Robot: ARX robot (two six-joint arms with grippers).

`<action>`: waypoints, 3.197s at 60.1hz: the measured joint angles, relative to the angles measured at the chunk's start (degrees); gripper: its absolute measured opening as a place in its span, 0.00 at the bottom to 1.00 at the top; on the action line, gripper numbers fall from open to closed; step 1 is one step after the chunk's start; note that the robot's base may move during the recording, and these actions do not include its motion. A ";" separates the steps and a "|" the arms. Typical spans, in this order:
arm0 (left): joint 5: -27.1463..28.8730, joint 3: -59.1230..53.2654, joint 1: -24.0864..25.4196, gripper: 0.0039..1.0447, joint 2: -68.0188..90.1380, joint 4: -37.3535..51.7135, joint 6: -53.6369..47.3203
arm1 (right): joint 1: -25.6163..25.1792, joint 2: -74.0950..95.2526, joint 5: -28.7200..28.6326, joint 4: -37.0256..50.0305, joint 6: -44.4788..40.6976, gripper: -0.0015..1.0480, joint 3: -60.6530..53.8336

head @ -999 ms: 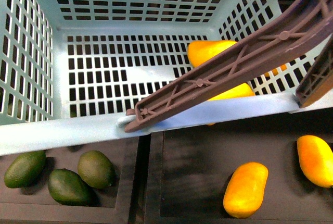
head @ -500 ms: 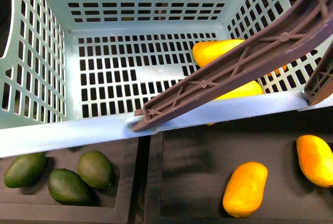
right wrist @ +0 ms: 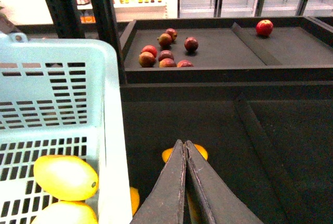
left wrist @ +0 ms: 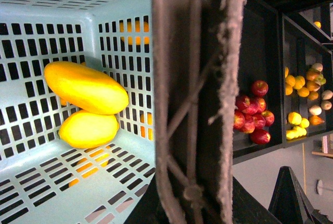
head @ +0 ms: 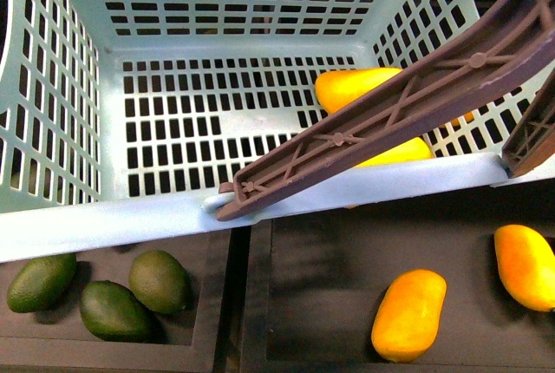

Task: Pick lemon and mango into basket

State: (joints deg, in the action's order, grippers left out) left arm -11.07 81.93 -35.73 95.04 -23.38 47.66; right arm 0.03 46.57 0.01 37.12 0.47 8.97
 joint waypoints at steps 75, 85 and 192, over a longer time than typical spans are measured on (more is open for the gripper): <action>0.11 0.00 0.00 0.05 0.00 0.00 -0.02 | 0.00 -31.39 0.00 -21.90 -0.15 0.02 -7.98; 0.11 0.00 0.00 0.05 0.00 0.00 -0.02 | 0.00 -34.21 0.00 -24.70 -0.15 0.02 -7.98; 0.92 0.00 0.11 0.05 0.28 0.00 -0.28 | 0.04 -46.29 0.13 -37.22 -0.28 0.92 -7.96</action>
State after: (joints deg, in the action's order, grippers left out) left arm -10.15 81.93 -35.62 95.33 -23.38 47.37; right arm 0.08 0.27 0.14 -0.10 0.19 1.02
